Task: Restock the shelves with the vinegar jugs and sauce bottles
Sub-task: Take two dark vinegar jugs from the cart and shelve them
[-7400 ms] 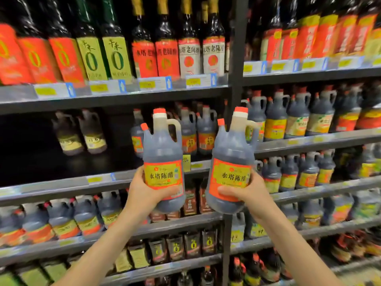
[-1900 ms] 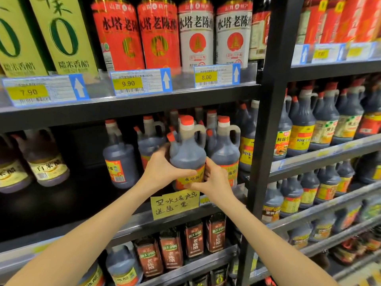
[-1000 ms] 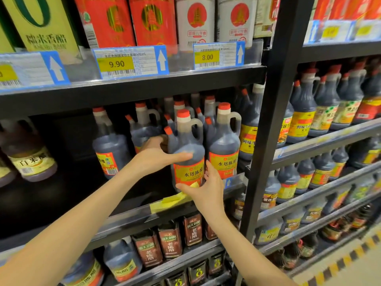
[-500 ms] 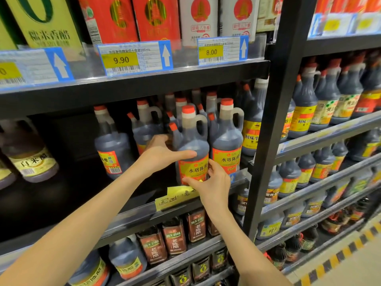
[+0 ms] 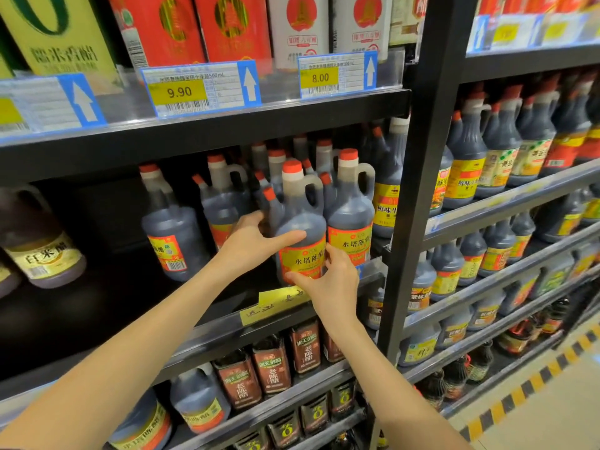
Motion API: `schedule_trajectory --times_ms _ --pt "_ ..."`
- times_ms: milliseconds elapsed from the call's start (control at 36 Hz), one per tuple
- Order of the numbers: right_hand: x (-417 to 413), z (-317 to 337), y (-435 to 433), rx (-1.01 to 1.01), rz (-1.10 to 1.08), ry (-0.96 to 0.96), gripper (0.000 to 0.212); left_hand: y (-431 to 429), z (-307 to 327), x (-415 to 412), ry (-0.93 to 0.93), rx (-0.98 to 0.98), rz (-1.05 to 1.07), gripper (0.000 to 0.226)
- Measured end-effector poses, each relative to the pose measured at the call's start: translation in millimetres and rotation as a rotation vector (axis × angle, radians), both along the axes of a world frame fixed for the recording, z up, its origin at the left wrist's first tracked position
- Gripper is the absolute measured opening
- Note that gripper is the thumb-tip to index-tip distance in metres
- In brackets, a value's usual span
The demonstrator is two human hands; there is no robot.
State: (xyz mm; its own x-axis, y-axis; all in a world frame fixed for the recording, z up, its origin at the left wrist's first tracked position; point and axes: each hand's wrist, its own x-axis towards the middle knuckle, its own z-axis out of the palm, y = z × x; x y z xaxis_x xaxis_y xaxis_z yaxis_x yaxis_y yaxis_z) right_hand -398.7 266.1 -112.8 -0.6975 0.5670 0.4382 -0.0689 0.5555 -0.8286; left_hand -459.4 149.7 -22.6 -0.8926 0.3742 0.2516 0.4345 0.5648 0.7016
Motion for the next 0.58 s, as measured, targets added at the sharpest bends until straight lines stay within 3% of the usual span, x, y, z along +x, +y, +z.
schedule_trajectory --times_ms 83,222,306,361,583 --pt "4 2 1 0.002 0.040 0.008 0.056 -8 -4 5 -0.017 0.020 -0.049 0.072" --pt "12 9 10 0.006 0.110 -0.045 0.067 -24 -3 22 -0.030 0.009 -0.124 0.080" --pt "21 14 16 0.054 0.189 -0.089 0.058 -33 -3 31 -0.003 -0.053 -0.110 0.075" --pt "30 19 21 0.108 0.228 -0.106 0.050 -38 -3 38 0.033 -0.085 -0.075 0.071" --pt "93 37 50 0.449 0.428 -0.289 0.060 -43 -9 87 0.291 -0.357 -0.034 0.067"
